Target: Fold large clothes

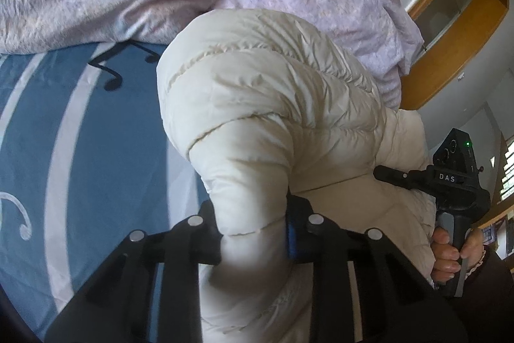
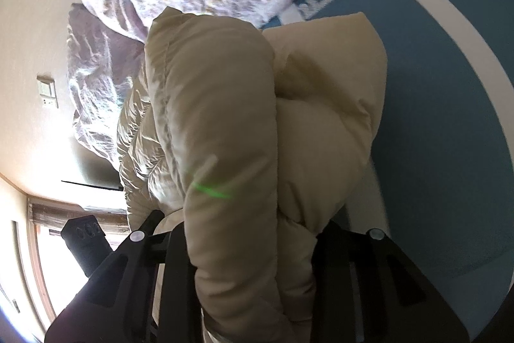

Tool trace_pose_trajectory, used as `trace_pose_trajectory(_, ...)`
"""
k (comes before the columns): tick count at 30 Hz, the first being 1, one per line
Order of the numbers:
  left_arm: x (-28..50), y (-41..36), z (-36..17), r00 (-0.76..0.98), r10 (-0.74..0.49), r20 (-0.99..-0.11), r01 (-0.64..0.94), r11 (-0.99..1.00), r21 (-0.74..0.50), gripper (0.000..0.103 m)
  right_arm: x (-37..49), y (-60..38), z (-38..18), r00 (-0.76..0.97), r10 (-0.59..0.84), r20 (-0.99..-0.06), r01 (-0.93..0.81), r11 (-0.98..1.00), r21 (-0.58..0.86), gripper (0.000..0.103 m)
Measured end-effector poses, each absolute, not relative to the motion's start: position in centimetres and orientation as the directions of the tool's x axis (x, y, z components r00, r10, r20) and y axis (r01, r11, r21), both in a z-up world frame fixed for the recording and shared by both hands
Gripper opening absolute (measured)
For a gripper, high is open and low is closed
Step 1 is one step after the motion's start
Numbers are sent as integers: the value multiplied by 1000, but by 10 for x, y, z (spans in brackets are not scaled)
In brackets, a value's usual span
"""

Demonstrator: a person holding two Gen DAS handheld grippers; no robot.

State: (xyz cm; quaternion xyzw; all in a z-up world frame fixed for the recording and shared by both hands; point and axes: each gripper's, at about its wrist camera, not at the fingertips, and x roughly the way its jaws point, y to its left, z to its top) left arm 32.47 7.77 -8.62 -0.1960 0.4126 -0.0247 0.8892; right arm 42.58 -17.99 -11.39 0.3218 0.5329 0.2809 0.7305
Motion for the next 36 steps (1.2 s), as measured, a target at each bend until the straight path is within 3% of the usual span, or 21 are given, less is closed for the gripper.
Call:
trace_pose_trajectory(18, 320, 181, -56, 726, -77, -683, -235, 906, -351, 24, 471, -79, -100, 176, 792, -585, -193, 611, 768, 25)
trace_pose_trajectory(30, 322, 207, -77, 694, -15, -720, -290, 909, -298, 26, 471, -59, -109, 154, 753, -640, -229, 658, 718, 26)
trace_pose_trajectory(36, 326, 203, -77, 682, 2, -731, -299, 913, -277, 34, 466, -62, -106, 171, 717, -675, -207, 696, 687, 42)
